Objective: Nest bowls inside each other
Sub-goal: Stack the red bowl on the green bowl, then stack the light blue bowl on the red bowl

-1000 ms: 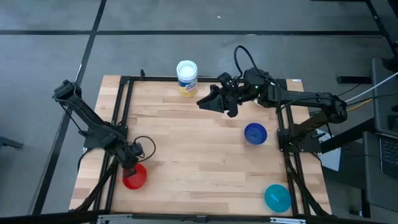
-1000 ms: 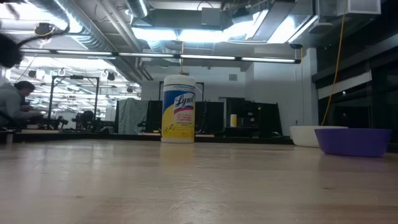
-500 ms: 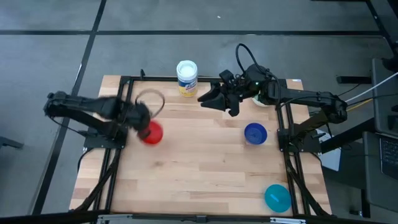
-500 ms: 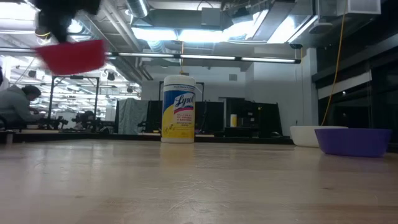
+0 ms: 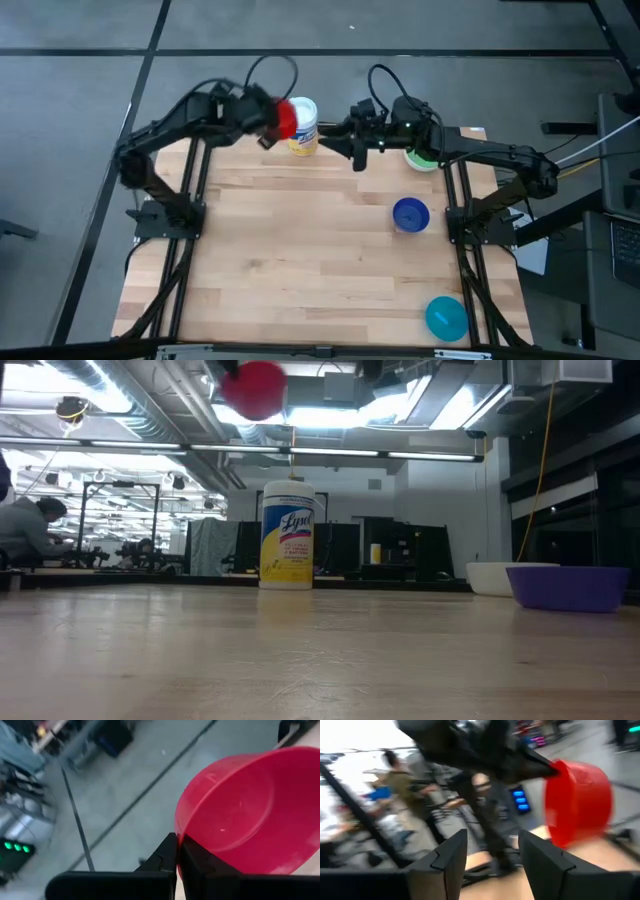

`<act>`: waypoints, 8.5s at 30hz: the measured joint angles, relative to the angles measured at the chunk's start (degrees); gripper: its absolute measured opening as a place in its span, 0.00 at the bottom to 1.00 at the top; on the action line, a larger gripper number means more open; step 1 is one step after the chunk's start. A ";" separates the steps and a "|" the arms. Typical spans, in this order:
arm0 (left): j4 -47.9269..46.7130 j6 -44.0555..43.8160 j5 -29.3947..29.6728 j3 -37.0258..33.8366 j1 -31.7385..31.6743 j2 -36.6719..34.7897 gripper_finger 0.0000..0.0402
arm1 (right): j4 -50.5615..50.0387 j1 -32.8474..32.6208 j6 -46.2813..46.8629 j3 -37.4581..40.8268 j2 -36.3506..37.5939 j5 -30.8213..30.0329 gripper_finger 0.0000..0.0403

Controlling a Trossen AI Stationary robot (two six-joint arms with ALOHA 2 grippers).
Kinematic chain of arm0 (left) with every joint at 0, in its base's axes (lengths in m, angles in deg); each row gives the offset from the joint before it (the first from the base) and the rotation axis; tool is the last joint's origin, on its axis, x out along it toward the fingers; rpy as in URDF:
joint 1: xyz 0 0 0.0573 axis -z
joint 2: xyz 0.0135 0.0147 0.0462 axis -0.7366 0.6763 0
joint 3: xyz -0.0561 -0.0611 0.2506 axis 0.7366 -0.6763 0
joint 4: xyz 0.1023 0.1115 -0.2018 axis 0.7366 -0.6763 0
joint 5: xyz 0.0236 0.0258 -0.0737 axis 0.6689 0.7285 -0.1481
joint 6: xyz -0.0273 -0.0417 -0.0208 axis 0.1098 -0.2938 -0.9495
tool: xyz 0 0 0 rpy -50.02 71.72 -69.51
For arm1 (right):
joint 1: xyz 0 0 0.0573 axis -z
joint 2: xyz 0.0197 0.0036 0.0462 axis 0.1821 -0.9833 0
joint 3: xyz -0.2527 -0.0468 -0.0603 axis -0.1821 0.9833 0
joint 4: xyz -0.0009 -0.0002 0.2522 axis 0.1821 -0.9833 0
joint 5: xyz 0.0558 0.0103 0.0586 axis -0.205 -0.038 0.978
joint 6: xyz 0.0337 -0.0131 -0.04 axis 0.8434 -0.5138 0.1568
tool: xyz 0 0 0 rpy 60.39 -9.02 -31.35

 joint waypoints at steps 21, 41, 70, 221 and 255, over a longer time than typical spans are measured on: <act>9.01 12.41 3.81 15.26 1.84 11.35 0.00 | -4.29 4.19 -5.54 0.00 0.00 -15.68 0.45; 19.42 20.35 -4.45 15.37 1.92 11.62 0.00 | -5.38 6.33 -2.46 0.07 0.05 -23.64 0.11; 21.54 37.40 -0.31 16.88 2.61 6.36 0.48 | -59.56 23.45 -3.63 -0.04 -0.02 -17.50 0.00; 50.41 31.37 -77.03 14.63 -27.23 13.42 0.36 | 8.23 -10.78 40.40 23.73 13.39 -31.76 0.51; -3.88 -35.95 -3.66 14.45 46.09 15.77 0.36 | -68.28 -58.23 30.96 7.61 4.61 -2.43 0.50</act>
